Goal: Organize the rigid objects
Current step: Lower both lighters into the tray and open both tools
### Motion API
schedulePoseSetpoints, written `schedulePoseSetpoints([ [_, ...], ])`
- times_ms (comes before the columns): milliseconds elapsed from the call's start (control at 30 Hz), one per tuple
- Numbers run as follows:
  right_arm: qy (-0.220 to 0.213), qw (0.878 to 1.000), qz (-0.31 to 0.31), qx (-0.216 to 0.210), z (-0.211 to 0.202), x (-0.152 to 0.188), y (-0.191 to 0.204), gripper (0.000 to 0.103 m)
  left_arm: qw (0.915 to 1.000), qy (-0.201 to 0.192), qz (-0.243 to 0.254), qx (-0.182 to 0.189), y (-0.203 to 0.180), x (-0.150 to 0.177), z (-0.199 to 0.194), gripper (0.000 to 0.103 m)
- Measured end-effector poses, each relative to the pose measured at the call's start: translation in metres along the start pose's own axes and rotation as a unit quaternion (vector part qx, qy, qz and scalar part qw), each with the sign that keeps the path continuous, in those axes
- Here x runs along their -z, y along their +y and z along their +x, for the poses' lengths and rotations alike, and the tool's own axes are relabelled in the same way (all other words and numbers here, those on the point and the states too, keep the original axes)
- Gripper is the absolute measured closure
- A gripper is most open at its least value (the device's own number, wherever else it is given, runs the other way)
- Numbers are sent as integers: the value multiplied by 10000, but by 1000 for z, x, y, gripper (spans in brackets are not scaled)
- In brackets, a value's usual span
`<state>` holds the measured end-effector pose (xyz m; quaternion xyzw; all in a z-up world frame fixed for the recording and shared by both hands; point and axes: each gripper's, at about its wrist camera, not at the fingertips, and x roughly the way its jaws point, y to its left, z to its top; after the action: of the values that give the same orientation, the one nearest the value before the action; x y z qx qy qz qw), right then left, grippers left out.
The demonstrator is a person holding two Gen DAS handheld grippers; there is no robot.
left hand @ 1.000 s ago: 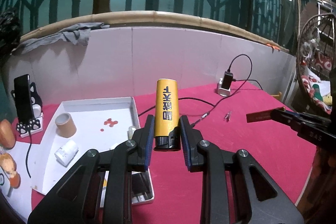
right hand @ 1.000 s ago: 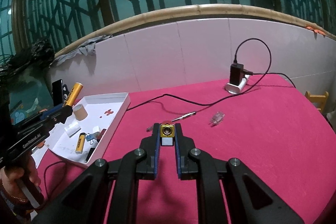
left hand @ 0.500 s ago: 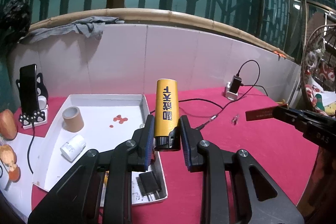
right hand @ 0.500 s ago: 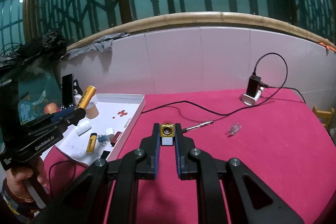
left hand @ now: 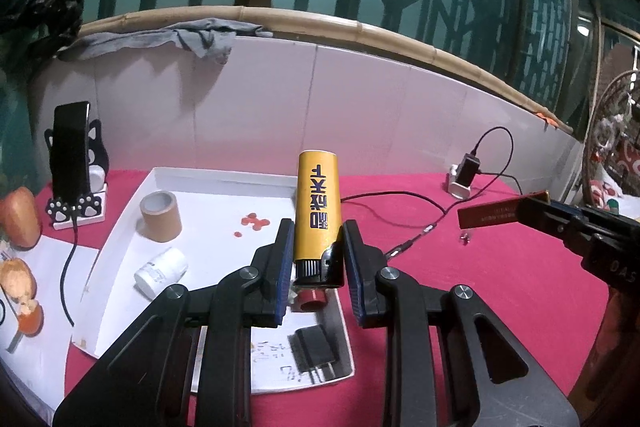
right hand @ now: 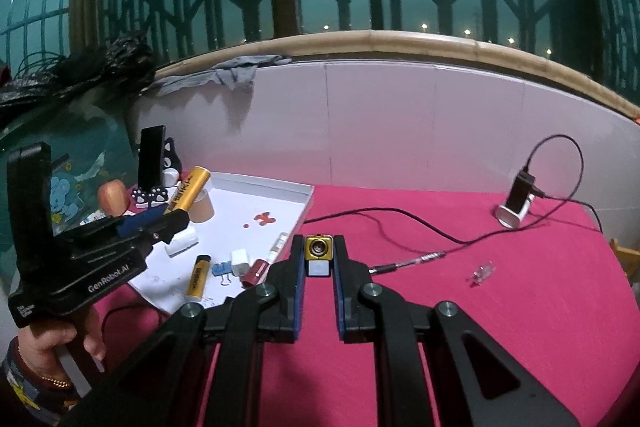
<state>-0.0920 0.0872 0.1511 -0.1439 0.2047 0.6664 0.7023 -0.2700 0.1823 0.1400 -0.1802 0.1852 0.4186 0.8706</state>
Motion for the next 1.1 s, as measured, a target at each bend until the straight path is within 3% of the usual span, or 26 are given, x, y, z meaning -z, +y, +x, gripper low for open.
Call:
schedulePoseSetpoints([
  [667, 337, 9973, -529, -380, 55, -18, 58, 93, 9982, 191, -500, -277, 61, 6, 15, 80],
  [1100, 903, 9920, -839, -264, 141, -18, 97, 93, 9907, 675, -790, -879, 127, 9, 53, 80],
])
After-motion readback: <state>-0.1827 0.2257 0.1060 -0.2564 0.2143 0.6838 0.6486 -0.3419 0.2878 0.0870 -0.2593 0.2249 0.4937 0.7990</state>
